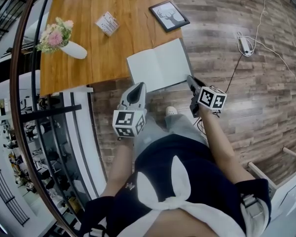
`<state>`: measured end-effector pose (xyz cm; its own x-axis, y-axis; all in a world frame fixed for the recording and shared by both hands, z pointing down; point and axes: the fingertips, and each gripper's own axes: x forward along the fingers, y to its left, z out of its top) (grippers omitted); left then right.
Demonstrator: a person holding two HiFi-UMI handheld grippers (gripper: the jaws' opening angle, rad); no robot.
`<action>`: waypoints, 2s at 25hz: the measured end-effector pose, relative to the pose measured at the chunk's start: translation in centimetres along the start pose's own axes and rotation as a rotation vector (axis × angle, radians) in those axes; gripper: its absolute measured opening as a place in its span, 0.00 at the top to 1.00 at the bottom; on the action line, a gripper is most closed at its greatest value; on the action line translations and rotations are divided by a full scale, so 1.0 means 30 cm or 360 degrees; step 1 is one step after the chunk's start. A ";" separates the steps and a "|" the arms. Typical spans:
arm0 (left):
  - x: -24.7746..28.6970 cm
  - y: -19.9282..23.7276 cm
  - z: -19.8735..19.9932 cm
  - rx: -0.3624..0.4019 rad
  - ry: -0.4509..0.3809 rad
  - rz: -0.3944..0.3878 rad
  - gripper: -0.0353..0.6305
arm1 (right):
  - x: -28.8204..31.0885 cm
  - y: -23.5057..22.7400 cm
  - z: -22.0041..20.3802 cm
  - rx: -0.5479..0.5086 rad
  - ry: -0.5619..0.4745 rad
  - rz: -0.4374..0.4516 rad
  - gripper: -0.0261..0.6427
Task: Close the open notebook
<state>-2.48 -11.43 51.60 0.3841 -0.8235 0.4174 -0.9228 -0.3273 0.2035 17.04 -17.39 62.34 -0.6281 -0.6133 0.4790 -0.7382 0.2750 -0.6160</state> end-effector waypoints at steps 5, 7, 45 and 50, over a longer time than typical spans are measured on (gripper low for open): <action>-0.028 0.015 0.022 0.0026 -0.0009 -0.0054 0.92 | -0.016 0.063 0.015 -0.0113 -0.0006 -0.0082 0.92; -0.037 0.026 0.031 0.0035 -0.0015 -0.0069 0.92 | -0.019 0.088 0.019 -0.0158 -0.0023 -0.0104 0.92; -0.128 0.240 0.087 0.0131 -0.0008 -0.0295 0.92 | 0.006 0.414 -0.007 -0.0678 -0.0099 -0.0339 0.92; -0.121 0.248 0.095 0.0132 -0.0008 -0.0307 0.92 | 0.014 0.441 -0.014 -0.0705 -0.0088 -0.0319 0.92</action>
<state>-10.84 -12.20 49.08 0.5542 -0.7440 0.3733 -0.8315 -0.5160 0.2059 6.90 -13.69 54.66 -0.4575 -0.7215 0.5198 -0.8846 0.4287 -0.1835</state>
